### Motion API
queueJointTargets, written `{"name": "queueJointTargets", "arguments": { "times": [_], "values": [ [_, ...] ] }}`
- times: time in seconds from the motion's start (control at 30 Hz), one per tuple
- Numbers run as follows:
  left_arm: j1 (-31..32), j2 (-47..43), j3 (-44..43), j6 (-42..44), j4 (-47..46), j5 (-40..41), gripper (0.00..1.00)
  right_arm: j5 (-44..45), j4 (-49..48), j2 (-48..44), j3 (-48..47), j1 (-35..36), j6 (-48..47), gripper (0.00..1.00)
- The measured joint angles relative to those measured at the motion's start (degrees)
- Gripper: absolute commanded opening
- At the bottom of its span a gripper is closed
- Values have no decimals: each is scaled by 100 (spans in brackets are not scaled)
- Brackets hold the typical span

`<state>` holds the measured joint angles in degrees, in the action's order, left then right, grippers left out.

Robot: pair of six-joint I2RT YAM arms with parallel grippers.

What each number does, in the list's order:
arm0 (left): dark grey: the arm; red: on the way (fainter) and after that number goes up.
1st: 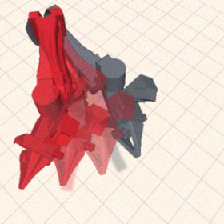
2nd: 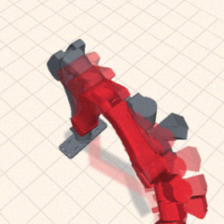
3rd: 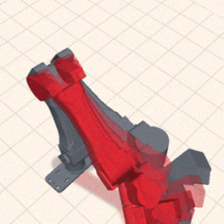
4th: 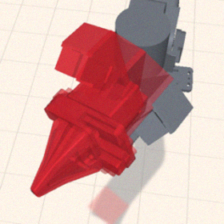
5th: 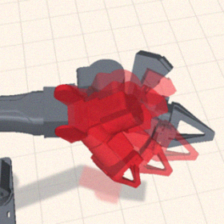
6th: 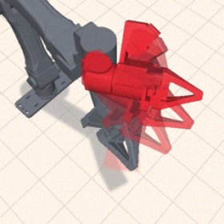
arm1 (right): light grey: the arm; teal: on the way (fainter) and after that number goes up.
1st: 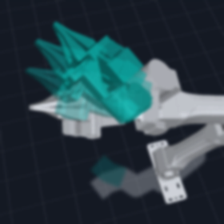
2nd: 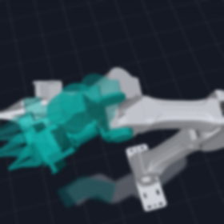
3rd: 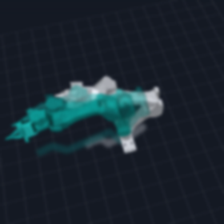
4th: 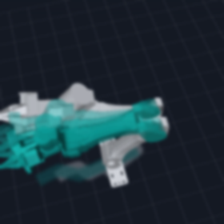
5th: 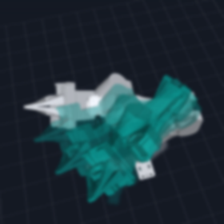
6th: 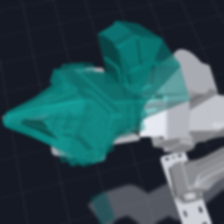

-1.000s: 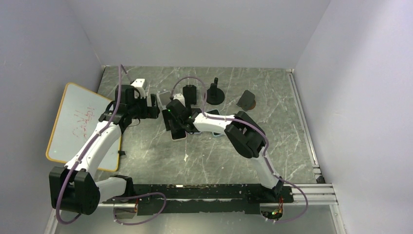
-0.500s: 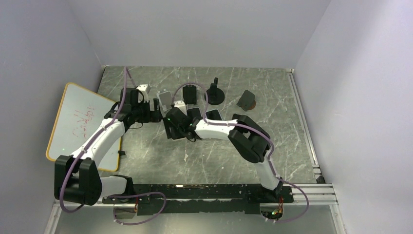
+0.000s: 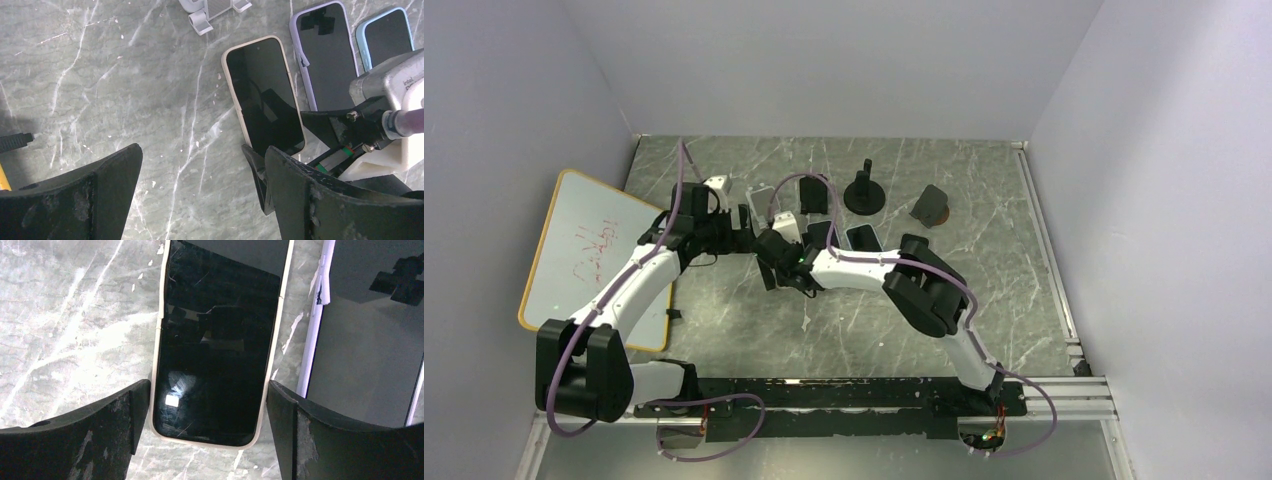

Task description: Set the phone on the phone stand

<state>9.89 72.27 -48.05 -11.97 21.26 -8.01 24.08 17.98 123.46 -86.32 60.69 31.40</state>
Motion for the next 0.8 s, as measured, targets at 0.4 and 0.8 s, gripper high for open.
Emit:
{"name": "queueJointTargets", "arguments": {
  "times": [0.4,0.8],
  "values": [
    [0,-4,13,-173,37,138,97,155,-116,-22,138,50,173,33],
    [-57,428,358,-964,-424,-601,97,-697,-2542,-1163,2363,7,-468,32]
  ]
}}
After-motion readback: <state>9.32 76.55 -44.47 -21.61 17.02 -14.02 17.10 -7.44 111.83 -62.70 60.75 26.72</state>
